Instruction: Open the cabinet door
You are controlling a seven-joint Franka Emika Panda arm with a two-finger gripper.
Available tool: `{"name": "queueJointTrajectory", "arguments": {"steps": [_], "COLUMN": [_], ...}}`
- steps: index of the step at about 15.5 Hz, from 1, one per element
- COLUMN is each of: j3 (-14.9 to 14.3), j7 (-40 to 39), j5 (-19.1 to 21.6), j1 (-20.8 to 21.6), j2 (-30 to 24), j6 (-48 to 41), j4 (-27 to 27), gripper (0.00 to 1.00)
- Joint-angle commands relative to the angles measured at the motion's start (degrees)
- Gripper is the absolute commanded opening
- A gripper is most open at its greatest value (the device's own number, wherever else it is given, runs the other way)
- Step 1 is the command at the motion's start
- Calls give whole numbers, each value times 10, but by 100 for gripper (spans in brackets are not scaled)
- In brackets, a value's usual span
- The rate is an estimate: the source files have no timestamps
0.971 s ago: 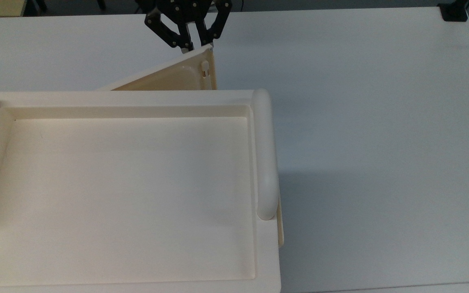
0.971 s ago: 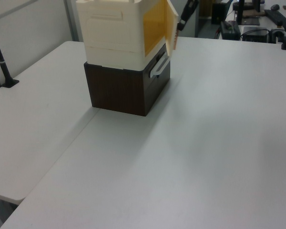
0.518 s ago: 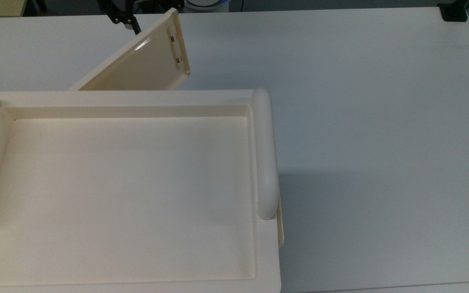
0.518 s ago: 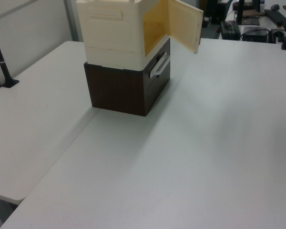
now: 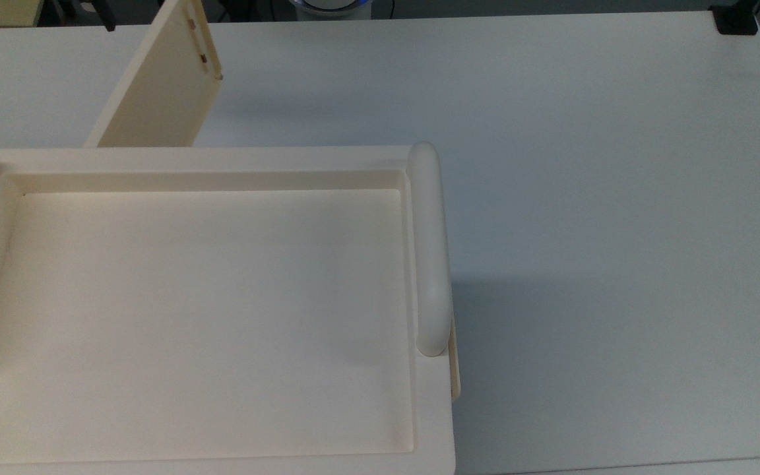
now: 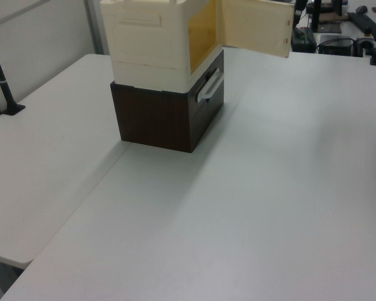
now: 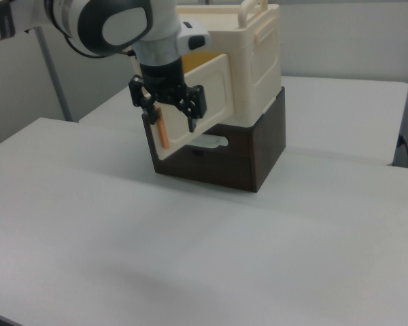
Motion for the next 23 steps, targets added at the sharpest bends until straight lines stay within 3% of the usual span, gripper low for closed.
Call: {"name": "queueJointTrajectory", "arguments": {"steps": [1,3,11,19,23], "j3": [-24,-25,-26,-18,-17], "j7": [-13,-12,-6,20,105], "j5": [-1,-10,-116,-123,-123], "j1": [-11,-22,-33,-17,35], "j2": [-14,-13,-18,-28,-28], "j6": [-2,0,-72,-114,-113], "j4": [-11,-10,28,32,32], "gripper": [100,100,100,100,100]}}
